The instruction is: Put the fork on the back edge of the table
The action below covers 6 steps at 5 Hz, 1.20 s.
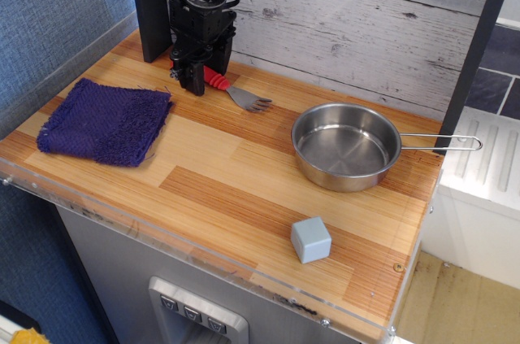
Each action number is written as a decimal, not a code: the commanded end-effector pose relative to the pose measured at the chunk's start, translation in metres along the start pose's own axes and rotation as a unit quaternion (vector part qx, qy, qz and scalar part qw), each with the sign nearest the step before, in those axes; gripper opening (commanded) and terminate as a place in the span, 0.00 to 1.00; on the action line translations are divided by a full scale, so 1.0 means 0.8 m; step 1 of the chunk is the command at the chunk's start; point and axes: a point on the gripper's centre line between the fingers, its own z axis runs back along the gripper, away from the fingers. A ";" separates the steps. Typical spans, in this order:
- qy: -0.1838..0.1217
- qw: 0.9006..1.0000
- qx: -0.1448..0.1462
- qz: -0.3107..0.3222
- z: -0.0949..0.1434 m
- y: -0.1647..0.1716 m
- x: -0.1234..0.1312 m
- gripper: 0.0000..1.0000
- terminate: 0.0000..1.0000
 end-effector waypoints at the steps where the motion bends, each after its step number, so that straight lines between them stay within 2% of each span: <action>1: -0.012 0.999 -0.036 0.001 0.034 -0.009 0.011 1.00 0.00; 3: -0.038 0.998 -0.047 -0.004 0.065 -0.009 0.011 1.00 0.00; 4: -0.048 0.997 -0.068 -0.003 0.087 -0.007 0.016 1.00 0.00; 6: -0.060 0.991 -0.116 0.005 0.159 0.017 0.025 1.00 0.00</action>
